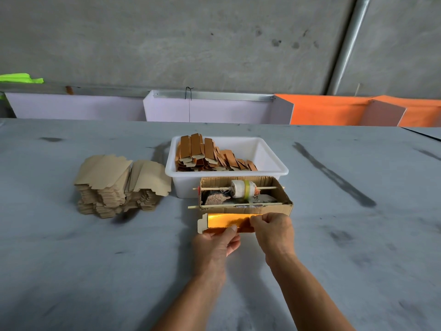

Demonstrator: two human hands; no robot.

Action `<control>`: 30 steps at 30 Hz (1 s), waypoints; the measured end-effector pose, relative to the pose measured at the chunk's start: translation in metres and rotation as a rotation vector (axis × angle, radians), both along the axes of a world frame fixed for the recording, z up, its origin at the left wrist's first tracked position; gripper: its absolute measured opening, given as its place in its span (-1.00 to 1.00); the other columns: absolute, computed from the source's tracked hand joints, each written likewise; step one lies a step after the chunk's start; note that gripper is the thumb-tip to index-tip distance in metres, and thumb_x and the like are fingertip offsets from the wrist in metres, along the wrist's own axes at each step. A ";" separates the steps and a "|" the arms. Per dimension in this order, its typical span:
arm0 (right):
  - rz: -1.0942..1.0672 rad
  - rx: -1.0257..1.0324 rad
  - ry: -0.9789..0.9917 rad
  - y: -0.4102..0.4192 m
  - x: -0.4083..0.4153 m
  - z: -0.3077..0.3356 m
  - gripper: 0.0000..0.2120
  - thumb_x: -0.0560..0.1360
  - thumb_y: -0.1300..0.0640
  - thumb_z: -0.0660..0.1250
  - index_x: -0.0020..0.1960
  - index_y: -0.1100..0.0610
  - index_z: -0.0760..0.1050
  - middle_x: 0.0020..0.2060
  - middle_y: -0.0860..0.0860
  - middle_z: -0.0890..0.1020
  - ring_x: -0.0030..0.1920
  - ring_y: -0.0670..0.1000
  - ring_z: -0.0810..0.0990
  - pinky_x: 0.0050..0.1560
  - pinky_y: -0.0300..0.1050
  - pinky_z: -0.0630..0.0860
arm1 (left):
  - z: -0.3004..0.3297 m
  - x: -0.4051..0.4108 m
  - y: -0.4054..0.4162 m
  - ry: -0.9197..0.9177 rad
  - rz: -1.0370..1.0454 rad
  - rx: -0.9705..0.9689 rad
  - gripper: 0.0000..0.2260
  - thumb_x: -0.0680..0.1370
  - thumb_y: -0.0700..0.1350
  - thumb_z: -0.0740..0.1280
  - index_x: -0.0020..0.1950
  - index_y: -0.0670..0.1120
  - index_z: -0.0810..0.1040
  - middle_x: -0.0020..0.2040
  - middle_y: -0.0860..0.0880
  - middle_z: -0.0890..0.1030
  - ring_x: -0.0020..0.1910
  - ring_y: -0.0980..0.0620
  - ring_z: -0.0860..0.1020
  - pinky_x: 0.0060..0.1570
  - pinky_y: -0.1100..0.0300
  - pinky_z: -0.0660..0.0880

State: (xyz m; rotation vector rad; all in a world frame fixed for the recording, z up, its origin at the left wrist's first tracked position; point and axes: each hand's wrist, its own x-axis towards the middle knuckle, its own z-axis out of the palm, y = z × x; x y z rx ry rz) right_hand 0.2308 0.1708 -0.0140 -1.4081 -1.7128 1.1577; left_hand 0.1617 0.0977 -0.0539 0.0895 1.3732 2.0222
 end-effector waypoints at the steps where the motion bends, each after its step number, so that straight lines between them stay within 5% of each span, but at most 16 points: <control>1: -0.003 0.012 -0.006 0.000 0.000 -0.001 -0.72 0.44 0.20 0.35 -0.45 0.11 0.48 -0.51 0.00 0.48 -0.45 -0.04 0.42 -0.45 -0.18 0.32 | 0.000 0.000 0.000 0.002 0.002 -0.005 -0.87 0.38 -0.34 0.46 -0.13 -0.25 0.55 -0.32 -0.14 0.65 -0.35 -0.03 0.66 -0.29 0.14 0.62; 5: -0.013 0.081 -0.043 -0.003 -0.001 -0.001 -0.73 0.45 0.20 0.32 -0.43 0.13 0.48 -0.50 0.00 0.49 -0.44 -0.03 0.45 -0.44 -0.16 0.41 | 0.002 0.001 0.000 -0.012 0.000 -0.018 -0.82 0.37 -0.34 0.47 -0.09 -0.29 0.53 -0.26 -0.18 0.65 -0.33 -0.06 0.65 -0.20 0.07 0.61; 14: -0.015 0.157 -0.105 -0.003 0.000 0.001 -0.77 0.45 0.22 0.29 -0.38 0.17 0.54 -0.48 0.02 0.54 -0.41 0.00 0.51 -0.35 -0.10 0.51 | 0.004 0.001 -0.002 -0.020 0.012 -0.036 -0.90 0.40 -0.38 0.44 -0.18 -0.28 0.54 -0.34 -0.14 0.64 -0.35 -0.04 0.64 -0.37 0.19 0.59; 30: 0.005 0.217 -0.114 -0.006 0.003 0.001 -0.76 0.48 0.22 0.28 -0.36 0.13 0.50 -0.48 -0.05 0.50 -0.44 -0.11 0.45 -0.48 -0.24 0.34 | 0.006 0.001 -0.003 -0.038 0.018 -0.036 -0.89 0.39 -0.39 0.44 -0.16 -0.29 0.55 -0.32 -0.16 0.64 -0.36 -0.03 0.64 -0.37 0.17 0.59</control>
